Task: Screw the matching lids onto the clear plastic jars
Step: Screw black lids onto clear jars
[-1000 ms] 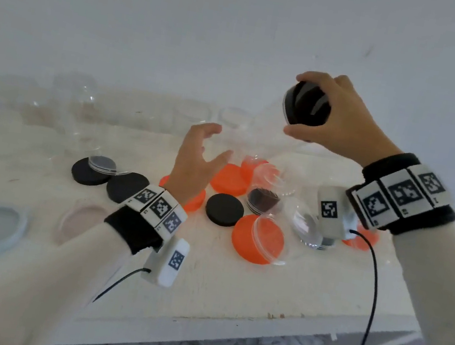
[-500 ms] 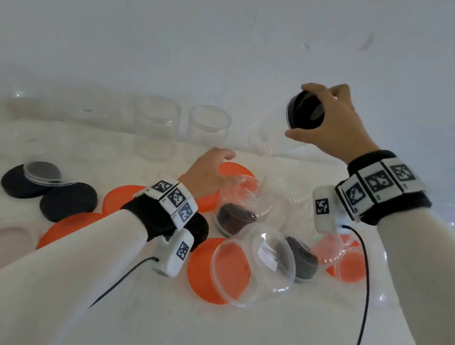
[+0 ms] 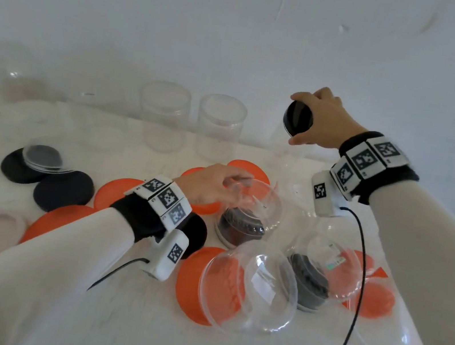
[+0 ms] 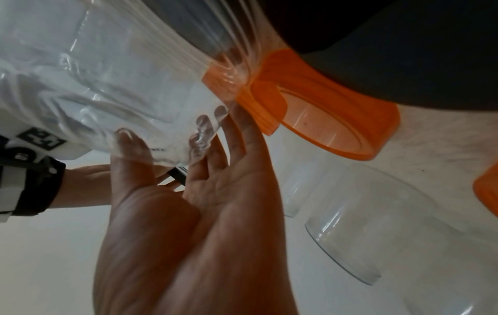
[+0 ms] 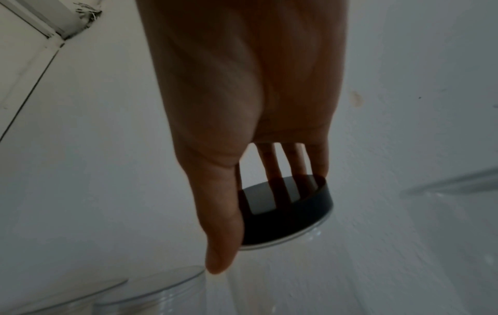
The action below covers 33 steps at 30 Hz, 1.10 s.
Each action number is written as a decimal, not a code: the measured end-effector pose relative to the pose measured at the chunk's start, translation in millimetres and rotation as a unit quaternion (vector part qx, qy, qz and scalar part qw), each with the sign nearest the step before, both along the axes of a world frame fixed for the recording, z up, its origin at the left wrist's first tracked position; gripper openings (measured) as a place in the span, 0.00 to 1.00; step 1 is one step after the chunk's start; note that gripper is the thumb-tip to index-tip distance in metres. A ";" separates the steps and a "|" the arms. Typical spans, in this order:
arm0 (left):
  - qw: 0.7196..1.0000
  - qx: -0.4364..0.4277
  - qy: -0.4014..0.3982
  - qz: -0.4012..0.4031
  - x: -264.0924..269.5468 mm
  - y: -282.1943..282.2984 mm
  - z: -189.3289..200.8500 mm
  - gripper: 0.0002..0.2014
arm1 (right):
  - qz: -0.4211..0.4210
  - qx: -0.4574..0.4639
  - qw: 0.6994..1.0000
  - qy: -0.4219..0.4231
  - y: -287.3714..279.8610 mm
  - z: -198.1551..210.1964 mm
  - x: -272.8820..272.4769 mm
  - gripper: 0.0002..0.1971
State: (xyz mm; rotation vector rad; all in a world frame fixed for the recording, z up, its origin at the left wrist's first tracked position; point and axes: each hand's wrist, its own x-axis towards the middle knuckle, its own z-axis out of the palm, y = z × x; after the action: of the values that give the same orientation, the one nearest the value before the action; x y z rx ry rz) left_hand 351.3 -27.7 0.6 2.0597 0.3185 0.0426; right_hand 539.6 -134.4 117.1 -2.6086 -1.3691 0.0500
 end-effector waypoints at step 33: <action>1.000 -0.015 -0.009 -0.001 -4.9 -3.2 -1.5 0.35 | 0.008 -0.083 0.996 -0.041 28.2 1.6 21.4 0.32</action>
State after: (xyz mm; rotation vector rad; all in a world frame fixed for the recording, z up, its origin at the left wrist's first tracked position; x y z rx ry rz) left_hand 346.4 -31.0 -0.9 2.0291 0.3054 0.0549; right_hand 561.0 -106.1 118.8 -2.7631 -1.4735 0.0631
